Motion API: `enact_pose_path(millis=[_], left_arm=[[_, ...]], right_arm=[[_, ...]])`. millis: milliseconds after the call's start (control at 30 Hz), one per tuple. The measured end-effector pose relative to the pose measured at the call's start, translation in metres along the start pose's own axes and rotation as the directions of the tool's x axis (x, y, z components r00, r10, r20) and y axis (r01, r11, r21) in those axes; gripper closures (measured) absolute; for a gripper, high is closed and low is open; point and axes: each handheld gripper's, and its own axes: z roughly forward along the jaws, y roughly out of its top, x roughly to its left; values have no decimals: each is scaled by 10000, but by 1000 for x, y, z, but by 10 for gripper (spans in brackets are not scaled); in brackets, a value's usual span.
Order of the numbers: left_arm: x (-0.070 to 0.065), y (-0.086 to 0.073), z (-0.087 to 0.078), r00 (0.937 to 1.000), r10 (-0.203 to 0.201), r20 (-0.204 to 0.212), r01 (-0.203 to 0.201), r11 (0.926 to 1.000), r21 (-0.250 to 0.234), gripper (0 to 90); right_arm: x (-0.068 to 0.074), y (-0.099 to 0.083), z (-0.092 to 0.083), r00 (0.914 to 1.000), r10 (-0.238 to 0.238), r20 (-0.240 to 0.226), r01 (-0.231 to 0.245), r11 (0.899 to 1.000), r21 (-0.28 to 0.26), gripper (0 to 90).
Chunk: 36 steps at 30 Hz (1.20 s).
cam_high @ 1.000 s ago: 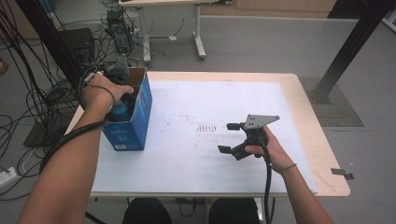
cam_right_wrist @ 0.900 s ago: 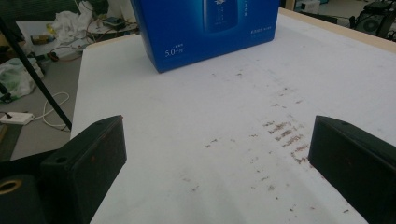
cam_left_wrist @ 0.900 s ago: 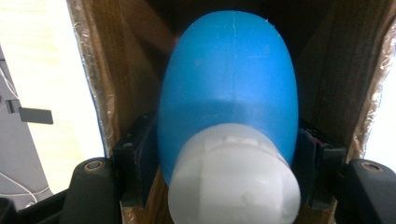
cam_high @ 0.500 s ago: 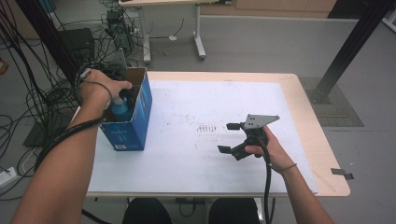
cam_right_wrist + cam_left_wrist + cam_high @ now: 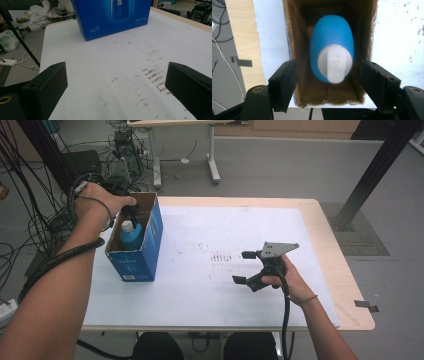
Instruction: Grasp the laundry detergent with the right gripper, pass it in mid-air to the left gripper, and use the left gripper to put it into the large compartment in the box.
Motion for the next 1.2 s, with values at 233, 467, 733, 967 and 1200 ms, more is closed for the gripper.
enact_pose_path(millis=[233, 467, 733, 967, 1200], left_arm=[[-4, -8, -18, 9997, 230, -2, -230, 9994, -268, 231], [-15, -15, -38, 9977, 668, -150, -675, 9967, -456, 171], [-30, -20, -48, 9926, 1201, -185, -1210, 9911, -553, 95], [-49, -28, -52, 9839, 1747, -371, -1772, 9808, -809, 76], [-75, -38, -54, 9665, 2532, -424, -2564, 9602, -1105, 73]], right_arm=[[1, 3, 0, 10000, -60, 20, 59, 10000, 17, 41], [1, 4, 1, 10000, -71, -2, 71, 9999, 93, 41], [0, 6, -1, 9999, -69, 77, 67, 9998, 201, 40], [0, 5, -4, 9995, 69, 302, -76, 9997, 228, 39], [-2, 5, -9, 9983, 155, 562, -174, 9993, 321, 39]])
